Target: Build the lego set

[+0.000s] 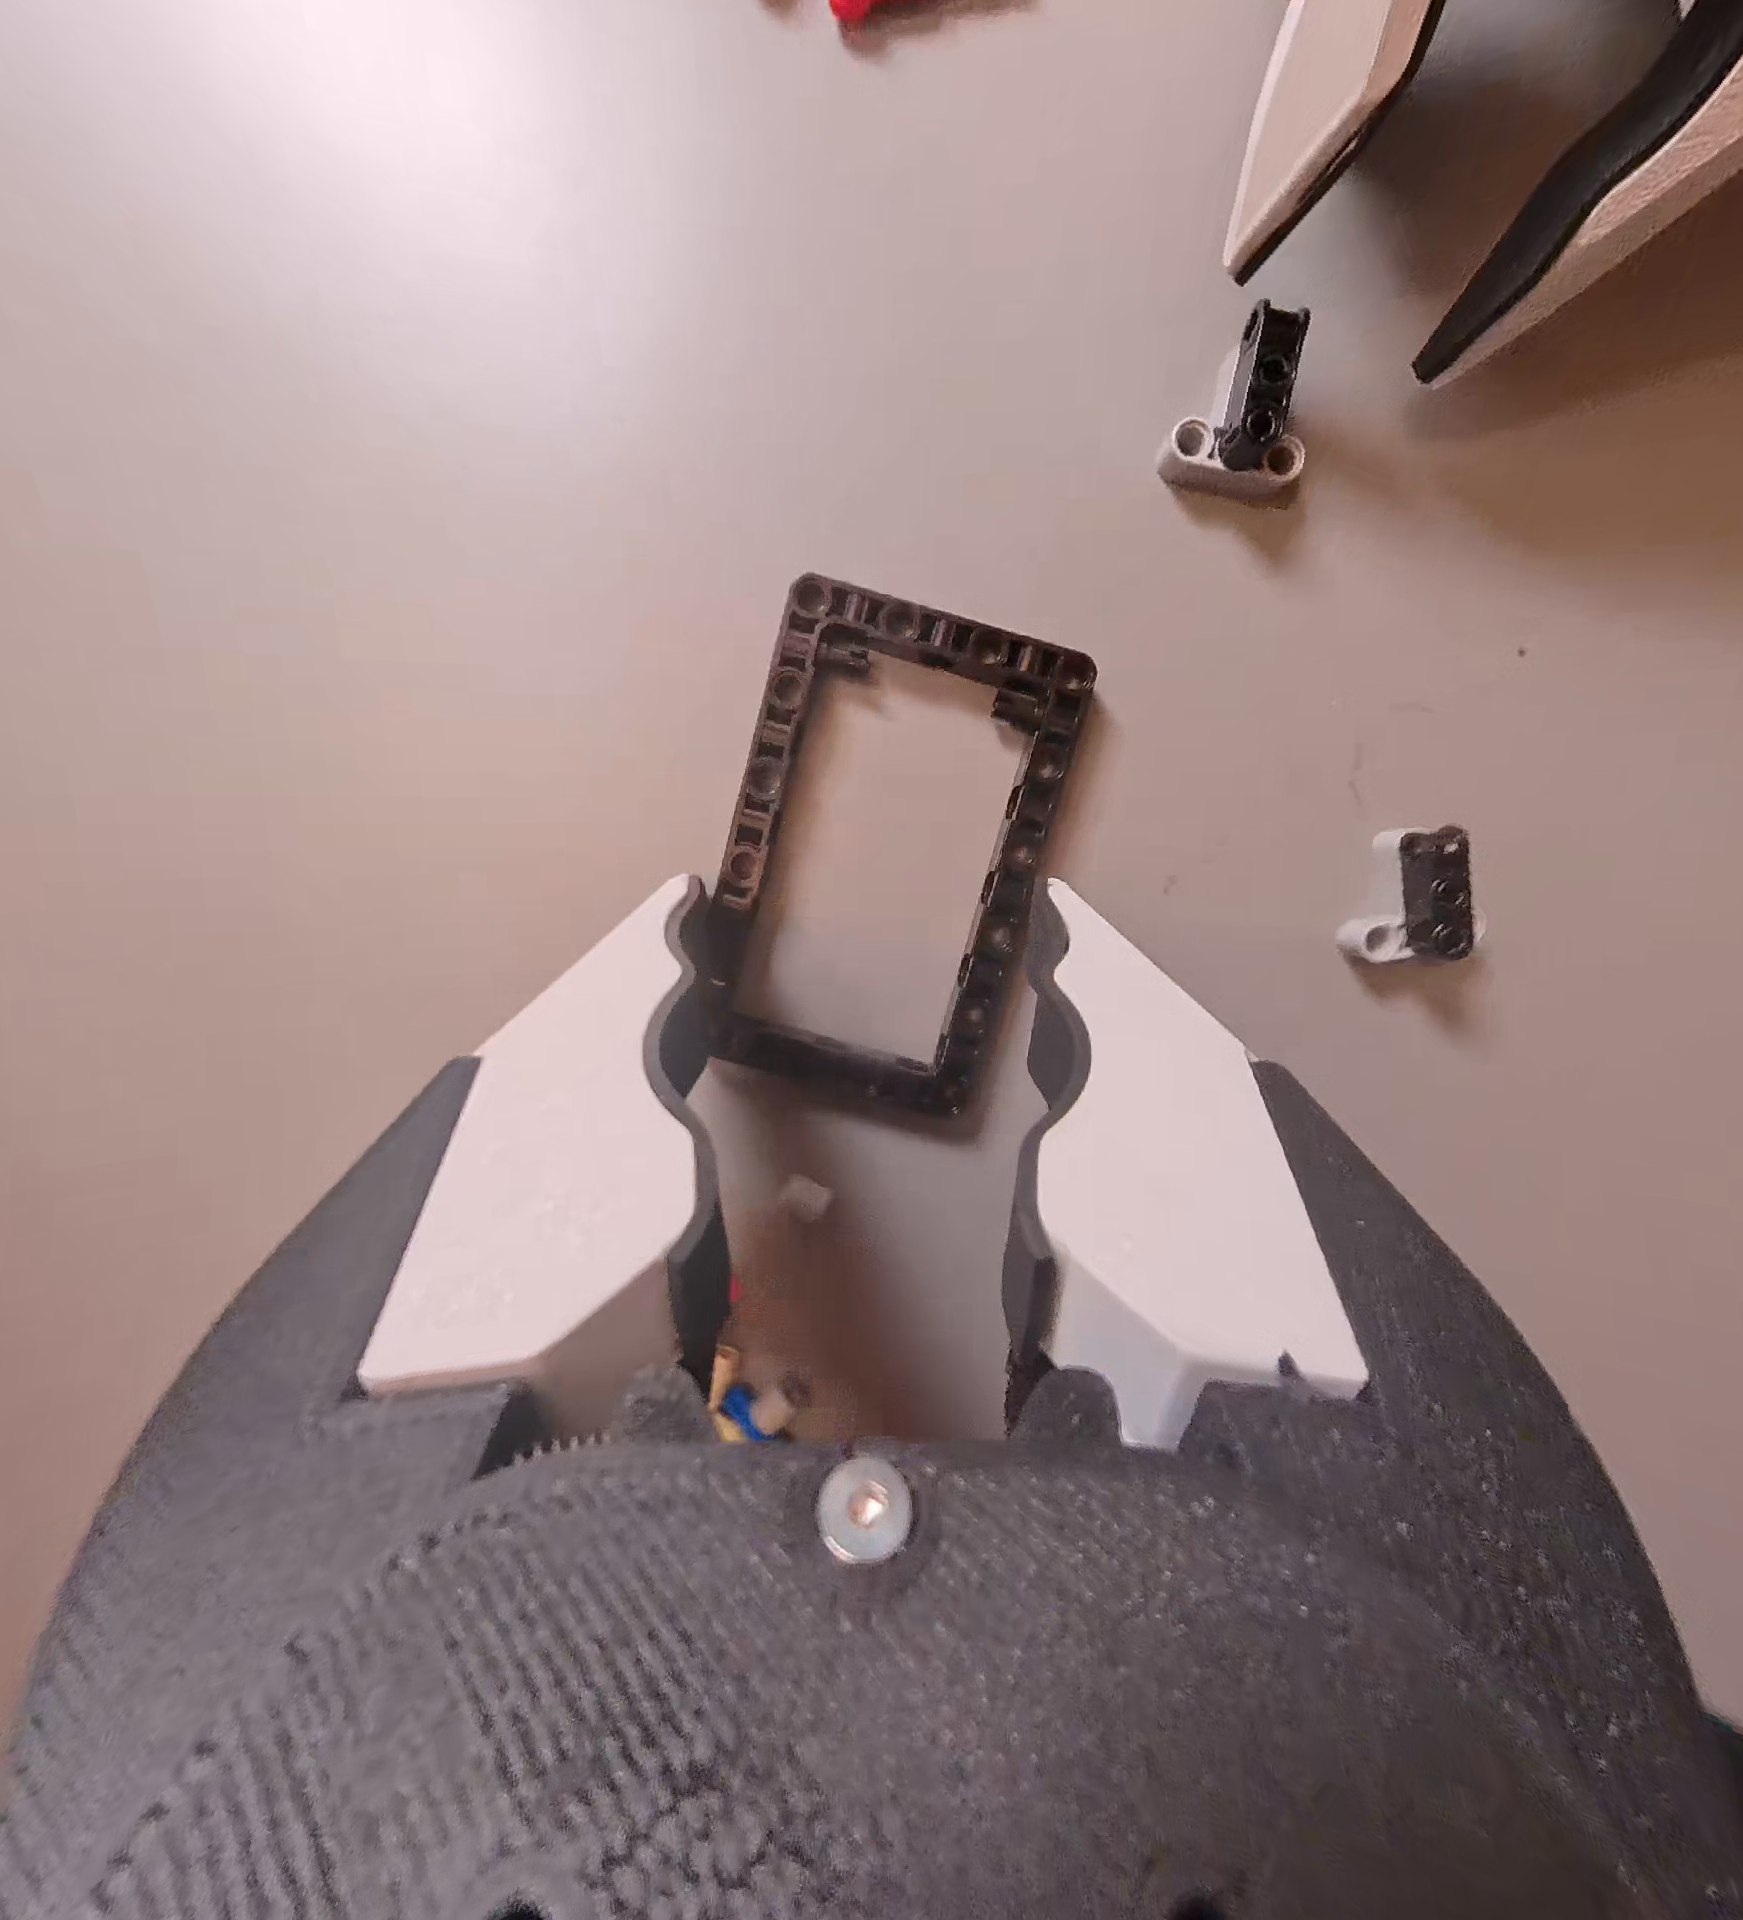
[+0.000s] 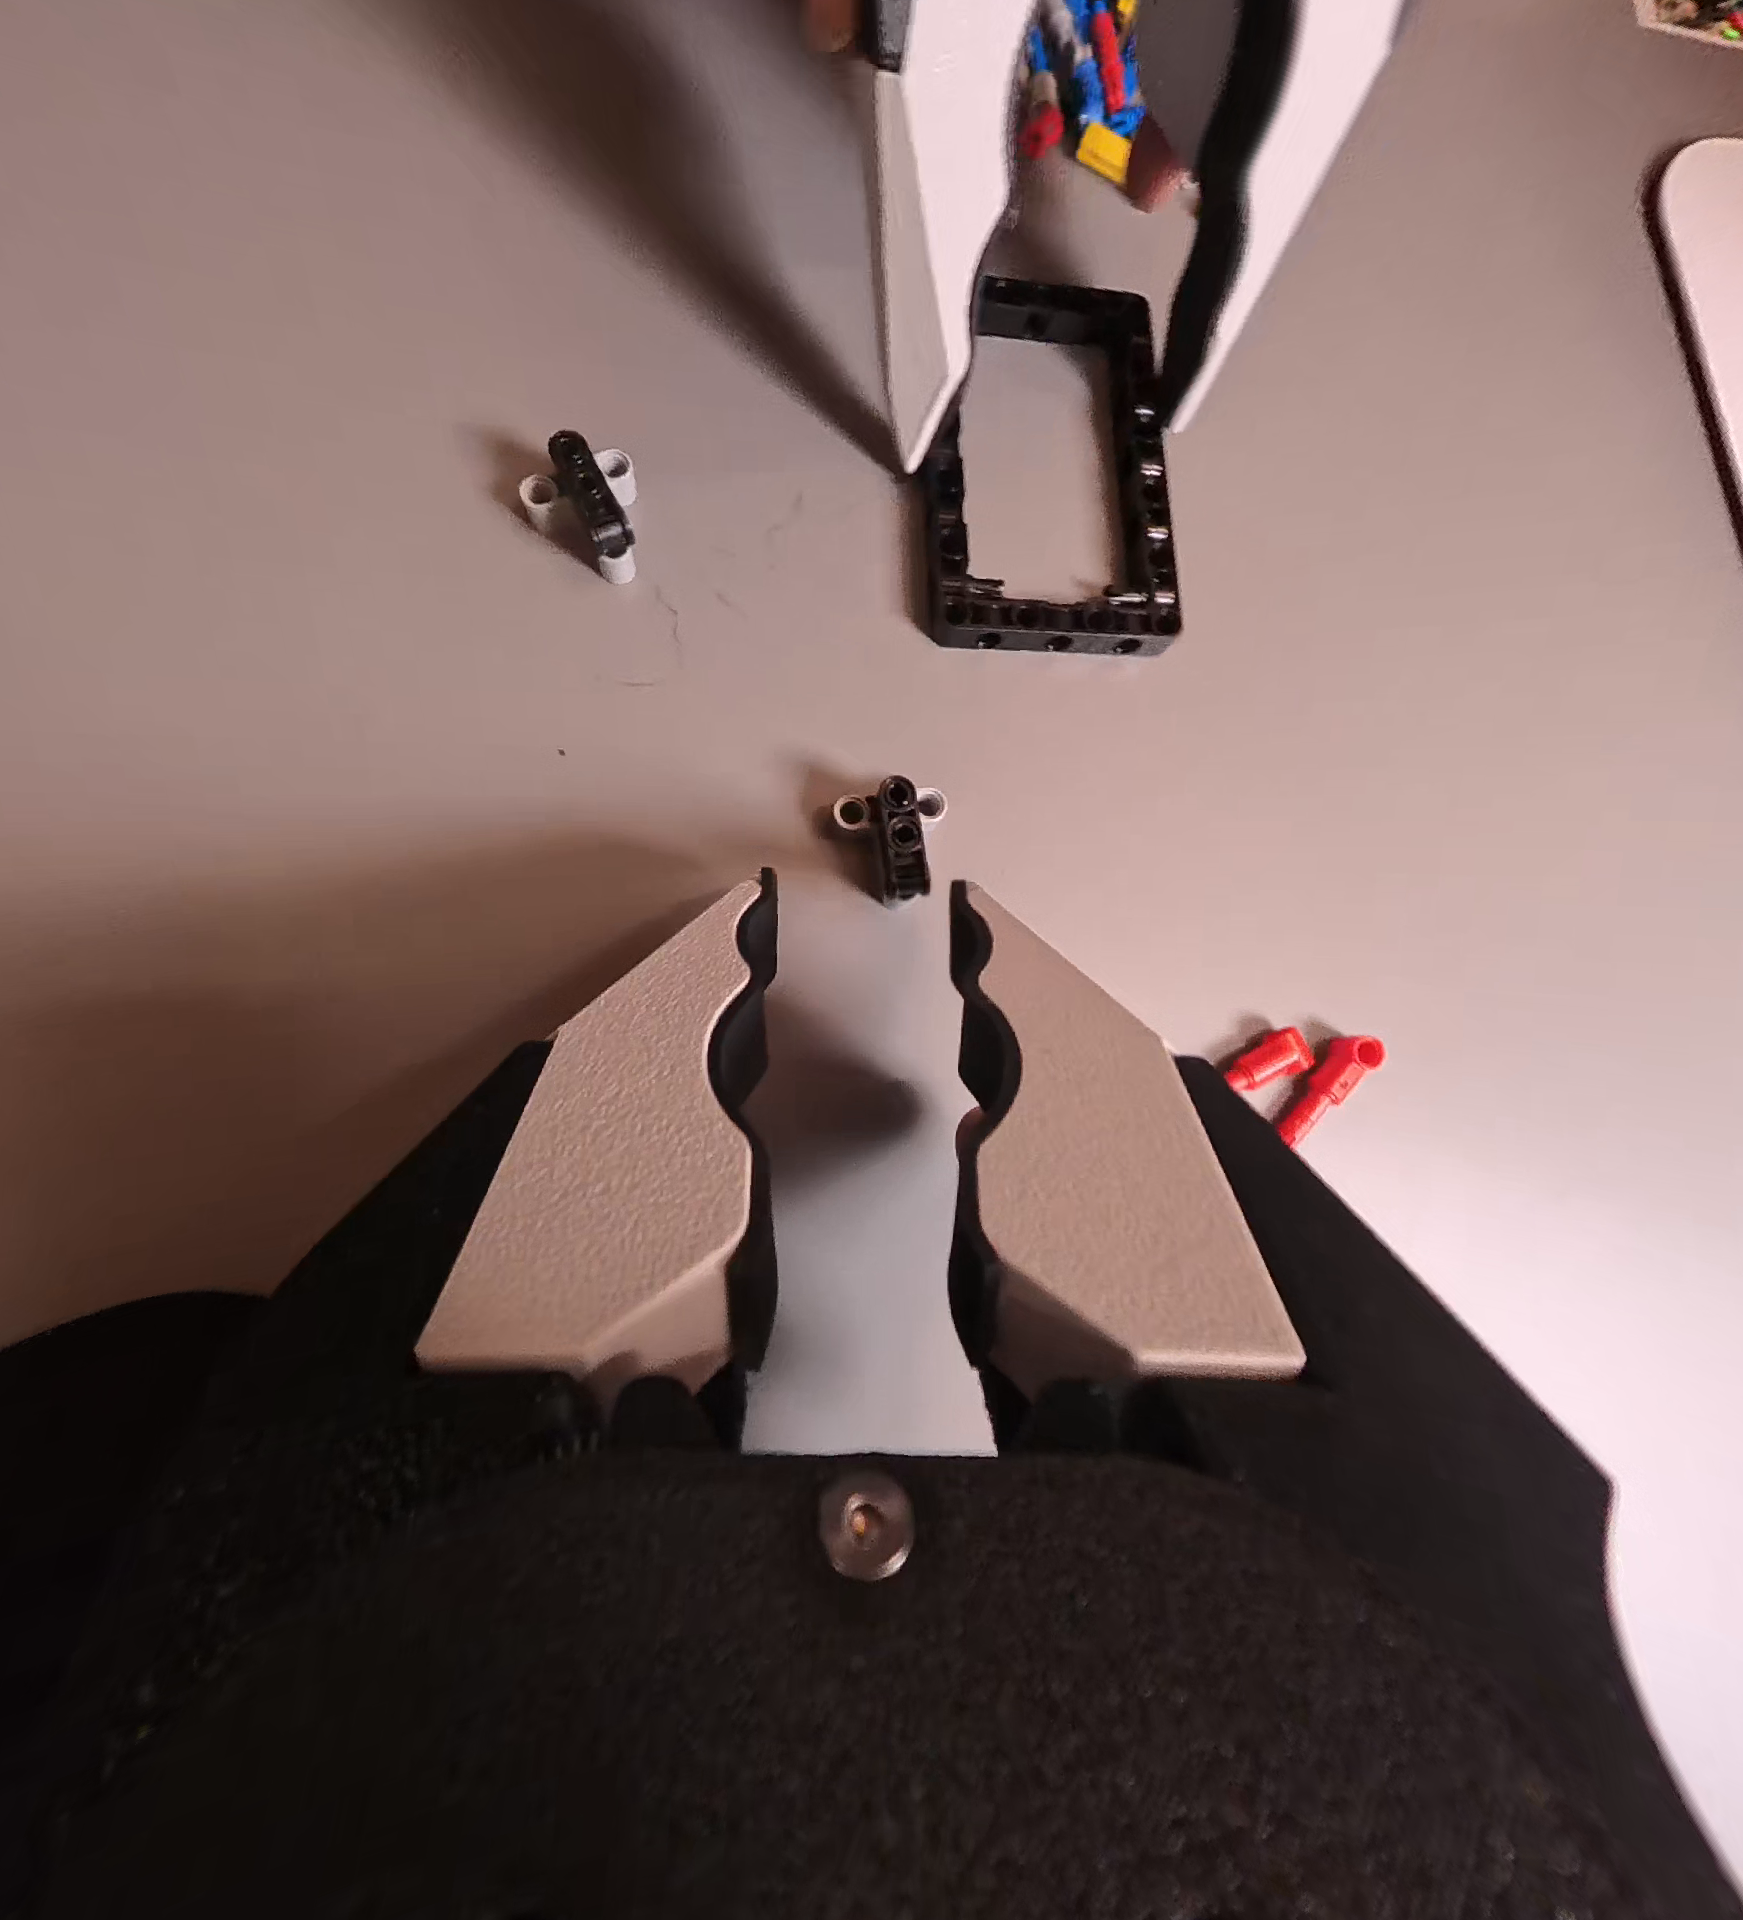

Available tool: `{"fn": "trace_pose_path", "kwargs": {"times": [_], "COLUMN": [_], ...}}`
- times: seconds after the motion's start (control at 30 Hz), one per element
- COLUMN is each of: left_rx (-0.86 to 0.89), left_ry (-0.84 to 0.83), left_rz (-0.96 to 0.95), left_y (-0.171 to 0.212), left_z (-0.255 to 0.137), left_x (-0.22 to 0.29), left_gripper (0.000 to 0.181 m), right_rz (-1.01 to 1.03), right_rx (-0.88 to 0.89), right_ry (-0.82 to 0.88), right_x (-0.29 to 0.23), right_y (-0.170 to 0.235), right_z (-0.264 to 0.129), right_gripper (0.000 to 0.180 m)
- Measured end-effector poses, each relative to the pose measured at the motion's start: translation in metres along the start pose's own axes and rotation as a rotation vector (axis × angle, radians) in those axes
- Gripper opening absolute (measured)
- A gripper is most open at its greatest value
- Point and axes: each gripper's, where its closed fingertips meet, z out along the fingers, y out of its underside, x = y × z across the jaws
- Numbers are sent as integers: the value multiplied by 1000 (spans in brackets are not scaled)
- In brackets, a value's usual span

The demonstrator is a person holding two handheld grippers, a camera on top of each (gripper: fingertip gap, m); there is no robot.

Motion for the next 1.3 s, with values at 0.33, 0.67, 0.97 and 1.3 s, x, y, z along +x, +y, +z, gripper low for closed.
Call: {"fn": "trace_pose_path", "kwargs": {"times": [0.33, 0.67, 0.97, 1.3], "left_rx": [166, 360, 712, 965], "left_ry": [-134, -70, -11, 150], "left_rz": [-304, -179, -125, -252], "left_y": [-5, -20, -43, -60], "left_z": [0, -23, -47, -70], "left_x": [38, 40, 47, 53], "left_gripper": [65, 52, 38, 34], "right_rz": [27, 46, 239, 168], "right_rx": [0, -67, 262, 574], "right_ry": [-2, -59, 50, 206], "right_x": [6, 3, 21, 21], "right_y": [2, 0, -47, -89], "right_z": [11, 16, -3, -7], "right_gripper": [34, 10, 6, 5]}}
